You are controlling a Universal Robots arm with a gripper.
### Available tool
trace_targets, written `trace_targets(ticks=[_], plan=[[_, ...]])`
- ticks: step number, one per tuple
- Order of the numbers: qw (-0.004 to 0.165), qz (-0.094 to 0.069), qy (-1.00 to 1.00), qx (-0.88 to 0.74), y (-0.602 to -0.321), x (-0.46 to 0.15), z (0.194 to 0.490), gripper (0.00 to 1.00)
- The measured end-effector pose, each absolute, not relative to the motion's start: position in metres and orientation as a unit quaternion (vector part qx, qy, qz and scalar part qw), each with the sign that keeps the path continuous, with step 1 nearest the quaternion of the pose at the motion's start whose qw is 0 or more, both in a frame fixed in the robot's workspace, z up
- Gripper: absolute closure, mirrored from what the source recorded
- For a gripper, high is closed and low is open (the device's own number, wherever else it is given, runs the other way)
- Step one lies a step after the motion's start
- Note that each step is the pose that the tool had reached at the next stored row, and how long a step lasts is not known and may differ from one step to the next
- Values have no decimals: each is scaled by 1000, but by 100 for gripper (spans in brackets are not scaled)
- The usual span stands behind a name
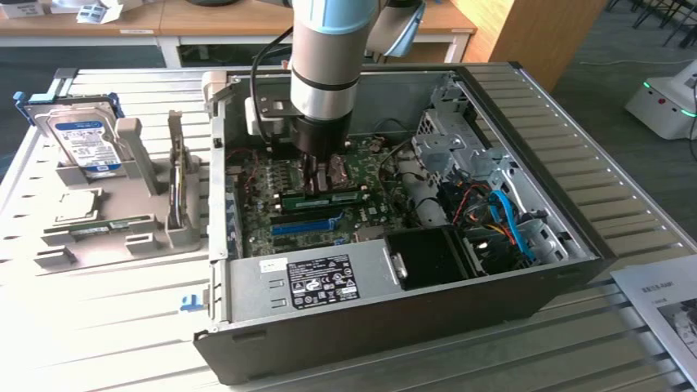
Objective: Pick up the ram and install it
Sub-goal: 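Press down the ram until it locks into place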
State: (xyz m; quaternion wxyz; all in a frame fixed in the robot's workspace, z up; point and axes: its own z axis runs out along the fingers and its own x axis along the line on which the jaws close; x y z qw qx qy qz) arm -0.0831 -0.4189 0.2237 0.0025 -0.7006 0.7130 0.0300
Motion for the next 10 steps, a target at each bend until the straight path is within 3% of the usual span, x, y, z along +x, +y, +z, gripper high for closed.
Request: trace_targets(ticks=[10], plan=[[3,30,713,-701,-419,-83,223,90]])
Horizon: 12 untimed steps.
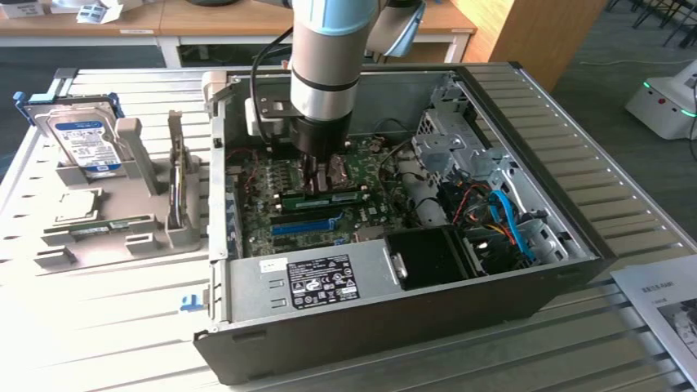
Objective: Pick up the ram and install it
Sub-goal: 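Press down the ram until it locks into place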
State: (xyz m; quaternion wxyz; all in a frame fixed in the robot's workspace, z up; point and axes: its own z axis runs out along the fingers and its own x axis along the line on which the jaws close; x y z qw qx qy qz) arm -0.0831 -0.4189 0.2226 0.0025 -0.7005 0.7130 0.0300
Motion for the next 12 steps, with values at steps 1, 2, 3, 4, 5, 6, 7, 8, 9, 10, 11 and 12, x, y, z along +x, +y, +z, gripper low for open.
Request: trace_targets(ticks=[1,2,3,4,5,6,7,8,9,10,11,12], plan=[[2,30,713,-701,-419,-83,223,90],[3,30,713,-701,-419,-83,222,90],[3,30,713,-701,-419,-83,222,90],[3,30,713,-701,-419,-83,222,90],[3,30,713,-701,-419,-83,222,90],[3,30,713,-701,-419,-83,222,90],[3,30,713,-701,-419,-83,222,90],[3,30,713,-701,-419,-83,222,90],[3,30,713,-701,-419,-83,222,90],[3,30,713,-701,-419,-83,222,90],[3,30,713,-701,-419,-83,222,90],[2,30,713,-701,-419,-83,222,90]])
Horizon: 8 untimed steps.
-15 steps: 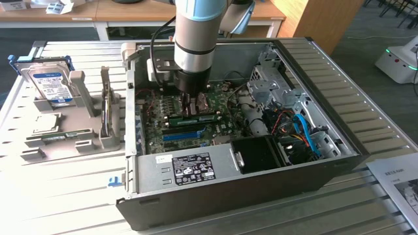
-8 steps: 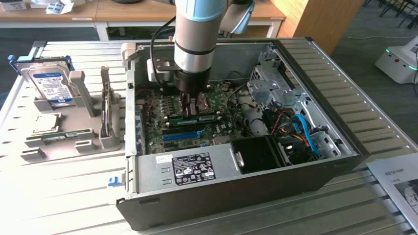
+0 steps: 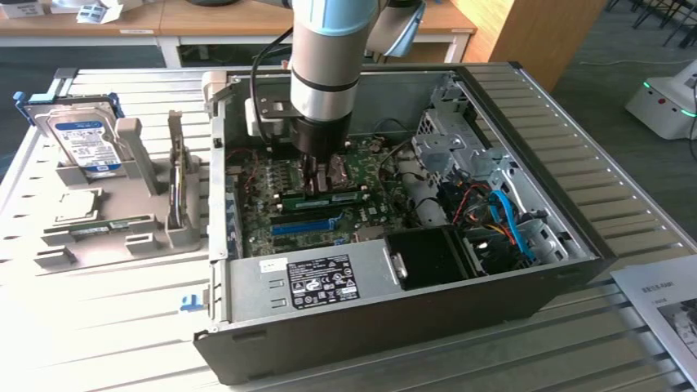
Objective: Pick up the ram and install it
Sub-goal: 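Press down the ram until it locks into place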
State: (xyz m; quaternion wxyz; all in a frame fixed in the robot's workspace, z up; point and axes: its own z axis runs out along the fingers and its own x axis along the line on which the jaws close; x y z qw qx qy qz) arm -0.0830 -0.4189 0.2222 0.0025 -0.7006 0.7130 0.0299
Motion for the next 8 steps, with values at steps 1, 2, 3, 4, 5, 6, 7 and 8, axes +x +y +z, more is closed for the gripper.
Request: trace_targets(ticks=[1,2,3,4,5,6,7,8], plan=[[2,30,713,-701,-419,-83,222,90],[3,30,713,-701,-419,-83,222,90],[3,30,713,-701,-419,-83,222,90],[3,30,713,-701,-419,-83,222,90],[3,30,713,-701,-419,-83,222,90],[3,30,713,-701,-419,-83,222,90],[3,30,713,-701,-419,-83,222,90],[3,30,713,-701,-419,-83,222,90]])
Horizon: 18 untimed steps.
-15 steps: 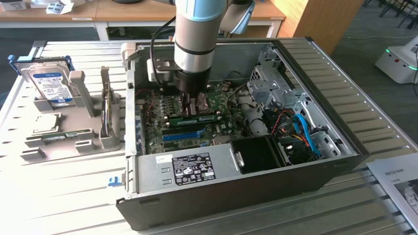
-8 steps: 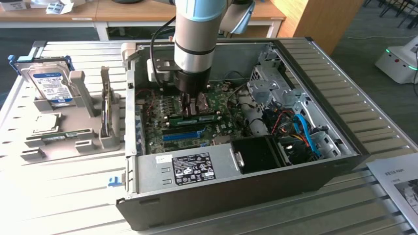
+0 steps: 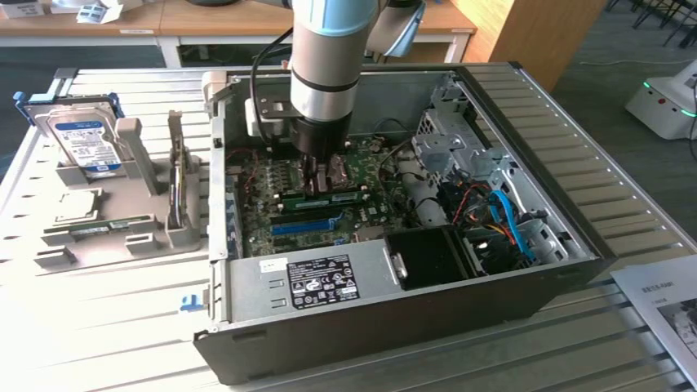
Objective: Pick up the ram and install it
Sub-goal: 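Press down the ram until it locks into place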
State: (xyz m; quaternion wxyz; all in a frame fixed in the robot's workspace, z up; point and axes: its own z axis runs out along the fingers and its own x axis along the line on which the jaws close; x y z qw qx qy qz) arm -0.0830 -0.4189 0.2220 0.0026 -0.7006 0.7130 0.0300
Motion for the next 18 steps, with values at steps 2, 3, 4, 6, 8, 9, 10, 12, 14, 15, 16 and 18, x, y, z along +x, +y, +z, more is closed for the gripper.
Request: trace_targets(ticks=[2,3,4,6,8,9,10,12,14,15,16,18], plan=[[3,30,713,-701,-419,-83,222,90],[3,30,713,-701,-419,-83,222,90],[3,30,713,-701,-419,-83,222,90],[3,30,713,-701,-419,-83,222,90],[3,30,713,-701,-419,-83,222,90],[3,30,713,-701,-419,-83,222,90],[3,30,713,-701,-419,-83,222,90],[3,30,713,-701,-419,-83,222,90],[3,30,713,-701,-419,-83,222,90],[3,30,713,-701,-419,-83,222,90],[3,30,713,-701,-419,-83,222,90],[3,30,713,-701,-419,-83,222,90]])
